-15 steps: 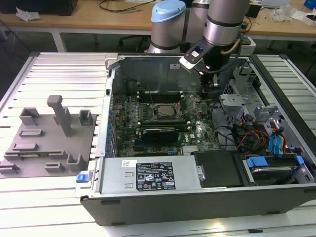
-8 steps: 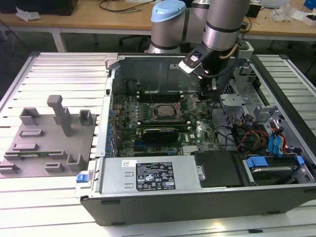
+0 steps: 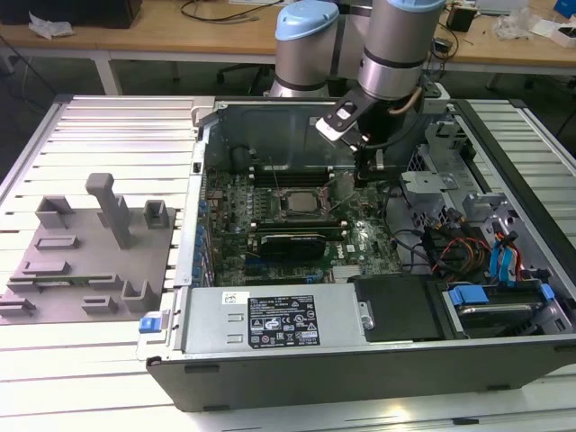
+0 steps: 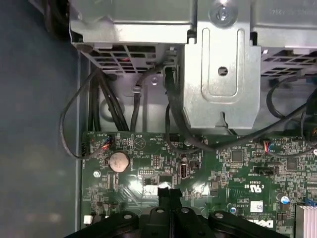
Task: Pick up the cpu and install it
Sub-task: 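Close the cpu cover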
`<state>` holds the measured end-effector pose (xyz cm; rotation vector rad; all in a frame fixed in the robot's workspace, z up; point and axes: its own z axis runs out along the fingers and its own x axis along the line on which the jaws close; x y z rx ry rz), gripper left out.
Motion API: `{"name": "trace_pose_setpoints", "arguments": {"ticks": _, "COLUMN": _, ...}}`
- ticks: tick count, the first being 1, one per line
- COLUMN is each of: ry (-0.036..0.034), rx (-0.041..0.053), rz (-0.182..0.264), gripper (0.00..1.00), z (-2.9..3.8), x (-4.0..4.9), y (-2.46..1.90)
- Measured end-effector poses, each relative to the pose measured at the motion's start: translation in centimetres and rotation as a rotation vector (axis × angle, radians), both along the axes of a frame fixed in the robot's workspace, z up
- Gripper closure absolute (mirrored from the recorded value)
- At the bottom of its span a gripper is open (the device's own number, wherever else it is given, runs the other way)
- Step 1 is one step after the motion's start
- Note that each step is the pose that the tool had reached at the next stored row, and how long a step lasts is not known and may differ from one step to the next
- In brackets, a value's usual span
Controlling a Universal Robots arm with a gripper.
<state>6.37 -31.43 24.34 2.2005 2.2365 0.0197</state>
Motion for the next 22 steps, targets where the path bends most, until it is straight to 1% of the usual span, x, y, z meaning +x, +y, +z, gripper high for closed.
{"name": "trace_pose_setpoints", "arguments": {"ticks": 4, "ry": 0.0000, "rx": 0.0001, "rz": 0.000, "gripper": 0.89, "z": 0.00, "x": -0.54, "y": 0.11}}
{"name": "trace_pose_setpoints", "arguments": {"ticks": 12, "ry": -0.0002, "rx": 0.0000, "rz": 0.000, "gripper": 0.89, "z": 0.00, "x": -1.99, "y": 0.24}}
{"name": "trace_pose_setpoints", "arguments": {"ticks": 22, "ry": -0.0009, "rx": 0.0001, "rz": 0.000, "gripper": 0.89, "z": 0.00, "x": -4.42, "y": 0.29}}
